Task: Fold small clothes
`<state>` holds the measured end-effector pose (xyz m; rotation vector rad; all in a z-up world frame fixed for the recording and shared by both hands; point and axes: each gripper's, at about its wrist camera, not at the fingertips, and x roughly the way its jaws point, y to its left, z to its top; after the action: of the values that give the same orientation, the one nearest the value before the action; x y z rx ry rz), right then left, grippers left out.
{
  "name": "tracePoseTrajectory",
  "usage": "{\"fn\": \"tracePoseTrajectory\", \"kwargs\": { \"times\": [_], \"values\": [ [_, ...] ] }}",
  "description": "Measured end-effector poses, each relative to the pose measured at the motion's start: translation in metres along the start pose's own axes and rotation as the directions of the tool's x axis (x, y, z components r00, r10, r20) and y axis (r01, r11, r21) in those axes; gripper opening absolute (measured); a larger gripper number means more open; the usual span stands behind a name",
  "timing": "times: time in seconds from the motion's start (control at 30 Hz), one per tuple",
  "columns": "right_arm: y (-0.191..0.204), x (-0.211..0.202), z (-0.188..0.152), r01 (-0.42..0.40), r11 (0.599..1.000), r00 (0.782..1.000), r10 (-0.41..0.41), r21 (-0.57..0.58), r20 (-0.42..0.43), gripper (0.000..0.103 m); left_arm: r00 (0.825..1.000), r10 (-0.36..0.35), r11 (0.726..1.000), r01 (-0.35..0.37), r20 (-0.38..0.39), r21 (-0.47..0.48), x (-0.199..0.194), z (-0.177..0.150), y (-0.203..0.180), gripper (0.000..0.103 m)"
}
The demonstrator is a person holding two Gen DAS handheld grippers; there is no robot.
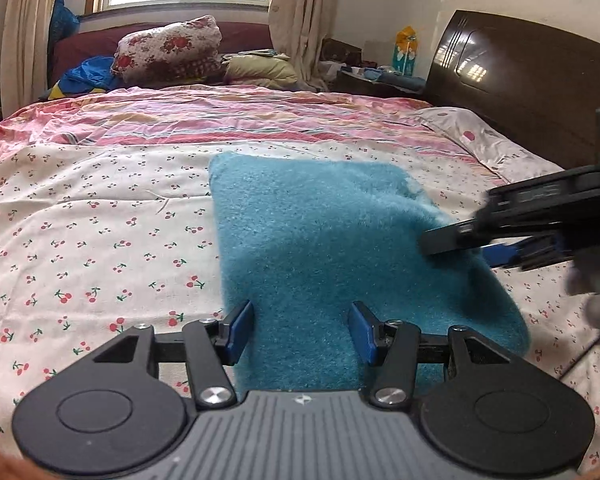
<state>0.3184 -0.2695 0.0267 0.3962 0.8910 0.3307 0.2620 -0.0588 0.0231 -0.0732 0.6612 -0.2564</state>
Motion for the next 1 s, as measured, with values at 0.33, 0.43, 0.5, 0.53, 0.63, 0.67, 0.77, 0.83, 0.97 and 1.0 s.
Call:
{"fn": "tracePoseTrajectory", "kwargs": {
  "times": [0.33,0.43,0.5,0.53,0.63,0.67,0.77,0.83,0.97,1.0],
  "values": [
    [0.002,-0.009,-0.002,-0.063,0.998,0.996,0.062,0.012,0.068,0.025,0.998,0.023,0.999,-0.021,0.056,-0.026,-0.013,0.019,0.01,0.058],
    [0.006,-0.036,0.005,-0.071,0.997,0.989,0.074,-0.026,0.127,0.025,0.996,0.009,1.0,-0.006,0.088,-0.028,-0.012,0.026,0.007,0.06],
    [-0.002,-0.041,0.007,-0.043,0.999,0.988,0.046,-0.021,0.148,0.024,0.996,-0.002,0.999,0.006,0.086,-0.049,-0.004,0.027,0.004,0.062],
    [-0.011,-0.039,0.006,-0.023,1.0,0.988,0.022,0.005,0.153,0.024,0.997,-0.007,0.999,0.011,0.075,-0.053,0.001,0.027,0.003,0.062],
    [-0.043,-0.015,-0.008,0.05,0.995,0.994,-0.058,0.084,0.094,0.024,0.999,-0.027,0.998,0.028,0.018,-0.059,0.021,0.022,-0.002,0.068],
    [-0.05,-0.008,-0.015,0.052,0.994,0.994,-0.06,0.098,0.087,0.024,1.0,-0.023,0.998,0.023,0.009,-0.056,0.024,0.02,-0.003,0.068],
    [-0.052,-0.008,-0.021,0.03,0.993,0.992,-0.043,0.116,0.116,0.024,1.0,-0.017,0.998,0.017,0.005,-0.054,0.025,0.013,-0.003,0.069],
    [-0.05,-0.008,-0.021,0.03,0.993,0.992,-0.044,0.117,0.115,0.026,1.0,-0.021,0.997,0.02,-0.008,-0.072,0.025,0.009,0.001,0.069],
    [-0.045,-0.016,-0.018,0.033,0.995,0.994,-0.042,0.096,0.098,0.03,1.0,-0.008,0.998,0.007,-0.021,-0.056,0.022,0.008,0.0,0.069],
    [-0.041,-0.019,-0.018,0.036,0.995,0.994,-0.044,0.091,0.098,0.033,1.0,-0.004,0.999,0.003,-0.022,-0.044,0.021,0.009,-0.002,0.069]
  ]
}}
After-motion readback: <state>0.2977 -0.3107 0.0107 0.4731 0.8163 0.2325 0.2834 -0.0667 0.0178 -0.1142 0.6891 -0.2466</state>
